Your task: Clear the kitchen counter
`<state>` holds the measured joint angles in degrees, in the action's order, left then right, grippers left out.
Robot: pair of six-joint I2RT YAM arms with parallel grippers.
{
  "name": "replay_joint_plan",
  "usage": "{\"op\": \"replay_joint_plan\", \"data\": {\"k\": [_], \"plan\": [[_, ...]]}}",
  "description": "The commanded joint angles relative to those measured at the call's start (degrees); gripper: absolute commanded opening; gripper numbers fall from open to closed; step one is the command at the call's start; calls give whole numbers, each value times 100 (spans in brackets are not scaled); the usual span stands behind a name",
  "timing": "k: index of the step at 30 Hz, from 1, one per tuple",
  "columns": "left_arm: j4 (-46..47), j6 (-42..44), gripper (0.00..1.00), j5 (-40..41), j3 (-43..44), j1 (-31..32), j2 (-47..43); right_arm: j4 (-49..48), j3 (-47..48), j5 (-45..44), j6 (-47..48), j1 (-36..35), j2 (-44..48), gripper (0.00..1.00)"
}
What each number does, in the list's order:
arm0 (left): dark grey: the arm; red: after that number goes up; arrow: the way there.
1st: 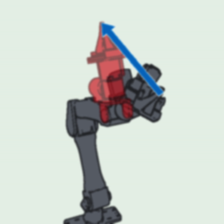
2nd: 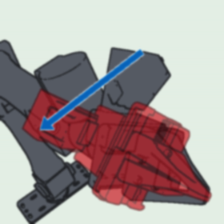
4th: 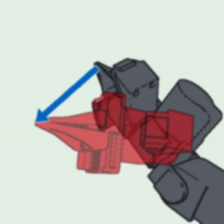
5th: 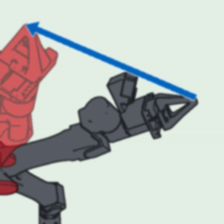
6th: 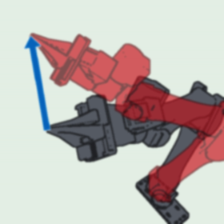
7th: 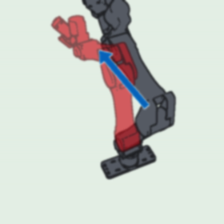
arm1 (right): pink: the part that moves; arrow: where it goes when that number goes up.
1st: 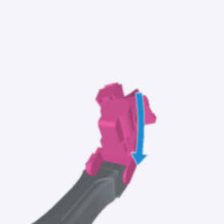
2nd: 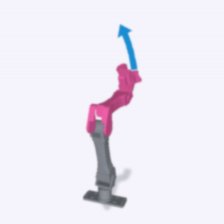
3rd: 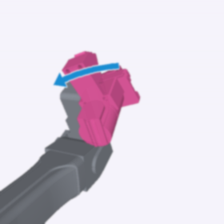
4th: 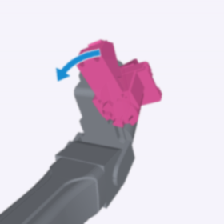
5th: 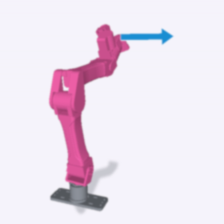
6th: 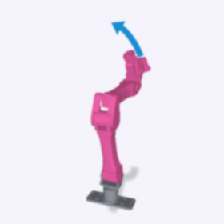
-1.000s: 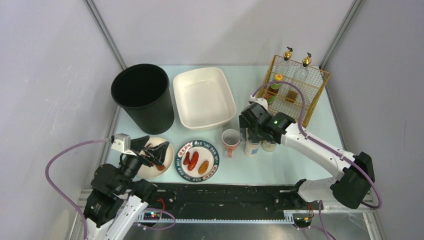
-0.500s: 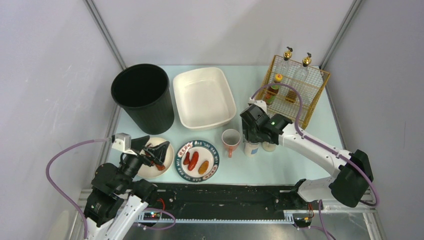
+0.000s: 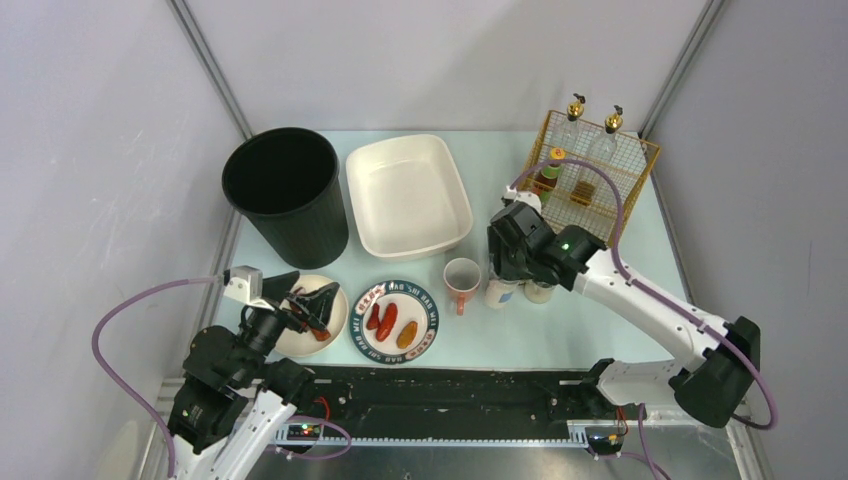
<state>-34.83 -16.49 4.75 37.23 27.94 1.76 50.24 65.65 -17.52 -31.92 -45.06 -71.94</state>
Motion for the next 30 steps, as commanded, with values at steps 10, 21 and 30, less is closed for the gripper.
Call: {"op": "replay_joint_plan", "data": {"k": [10,21,30], "plan": [[126,32,98,6,-35,1,97,670,2368,-366,515,-25,260,0],[127,32,98,26,-42,1,75,619,3662,-562,1068,1038,-7,0],[131,32,98,48,-44,1,51,415,3956,-666,1278,2253,-252,0]]}}
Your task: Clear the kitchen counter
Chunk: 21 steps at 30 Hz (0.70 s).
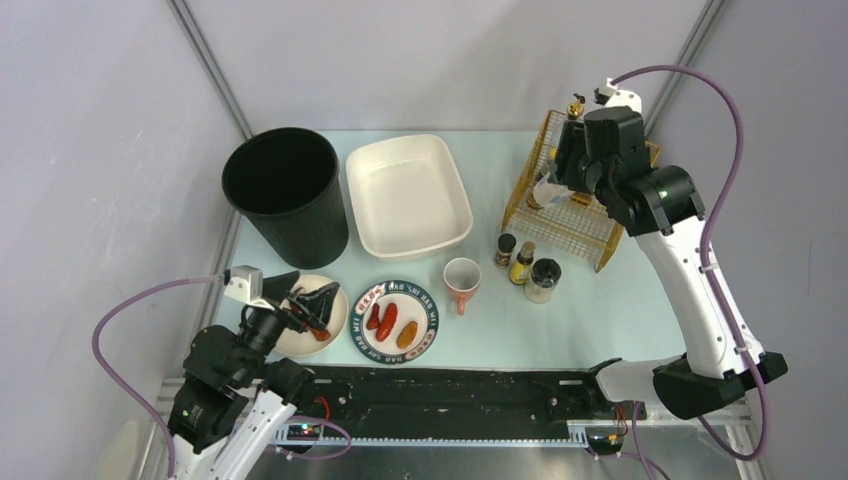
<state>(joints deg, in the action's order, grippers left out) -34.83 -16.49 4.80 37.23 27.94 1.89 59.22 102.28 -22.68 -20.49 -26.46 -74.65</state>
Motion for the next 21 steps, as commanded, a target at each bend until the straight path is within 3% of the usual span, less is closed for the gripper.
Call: {"op": "replay_joint_plan", "data": {"k": [1,6,21], "plan": [[128,30,98,41,-47,1,41,-517,266,-57,112,619,27,0],[131,33,98,32,-41,0,65,-956,21,336,-31,1291,-49,0],[119,24,98,91,-45,1,54,-1609,34,522,-61,2050,-1000,0]]}}
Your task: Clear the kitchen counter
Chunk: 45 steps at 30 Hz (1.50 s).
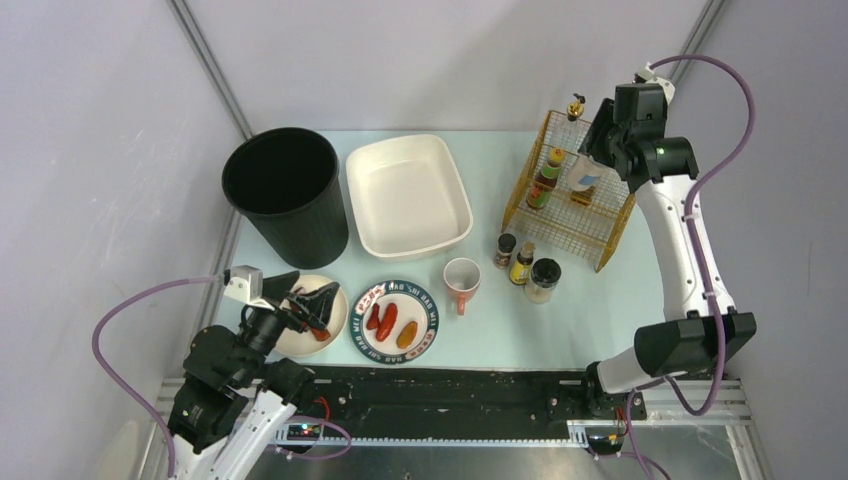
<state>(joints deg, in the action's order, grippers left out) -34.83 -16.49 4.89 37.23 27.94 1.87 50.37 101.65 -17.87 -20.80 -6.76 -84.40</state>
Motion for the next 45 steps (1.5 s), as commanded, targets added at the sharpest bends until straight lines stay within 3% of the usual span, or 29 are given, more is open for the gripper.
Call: {"op": "replay_joint_plan", "data": {"k": [1,27,34,39,45], "plan": [[124,23,98,85,-47,1,58,-749,98,35,-30,84,-90,0],[100,15,98,135,-41,0,128,-1805,-1155,-562,-303,96,-888,0],[100,15,98,142,-33,1,140,-1760,-1198,-429,-427,93,-1238,12],[91,16,98,144,-34,1,140,-1682,-1176,-431,-474,91,-1409,36],[95,14,98,127,-32,-6,172,-1598,-1165,-426,-510,89,-1476,50]]}}
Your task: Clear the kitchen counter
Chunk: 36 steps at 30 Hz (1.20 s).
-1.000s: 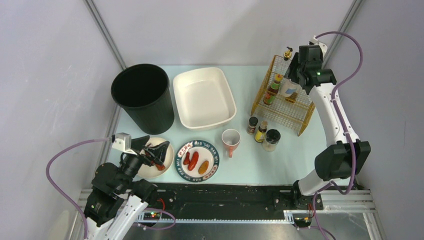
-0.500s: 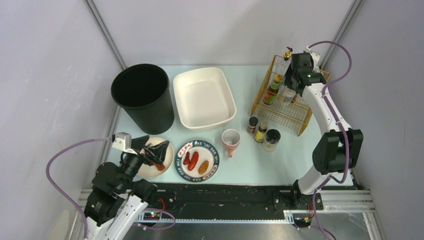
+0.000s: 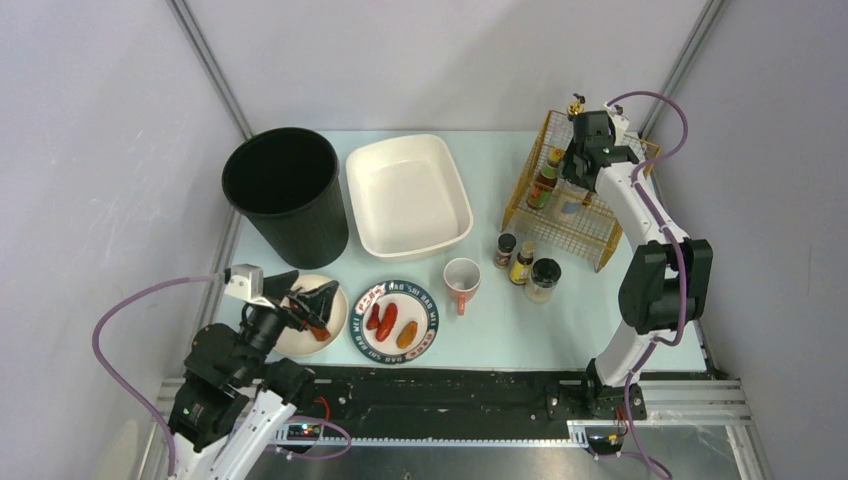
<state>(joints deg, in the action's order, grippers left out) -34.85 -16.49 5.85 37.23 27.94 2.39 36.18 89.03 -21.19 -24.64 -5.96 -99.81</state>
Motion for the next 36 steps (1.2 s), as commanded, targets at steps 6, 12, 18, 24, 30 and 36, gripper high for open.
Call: {"op": "replay_joint_plan", "data": {"k": [6,12,18,24,30,36], "plan": [[98,19,98,22,-32,0,121,-71,145,36,-145,7,228,79],[99,16,98,22,-36,-2,100,76,215,132,-148,9,606,85],[102,14,98,22,-32,0,80,341,75,135,-19,-25,1311,86],[104,14,98,-12,-32,0,82,589,-321,866,175,-39,2107,84],[104,15,98,-31,-32,1,53,1010,-741,1087,378,-521,2764,84],[106,15,98,-65,-32,-2,23,1828,-892,789,576,-1337,3032,84]]}}
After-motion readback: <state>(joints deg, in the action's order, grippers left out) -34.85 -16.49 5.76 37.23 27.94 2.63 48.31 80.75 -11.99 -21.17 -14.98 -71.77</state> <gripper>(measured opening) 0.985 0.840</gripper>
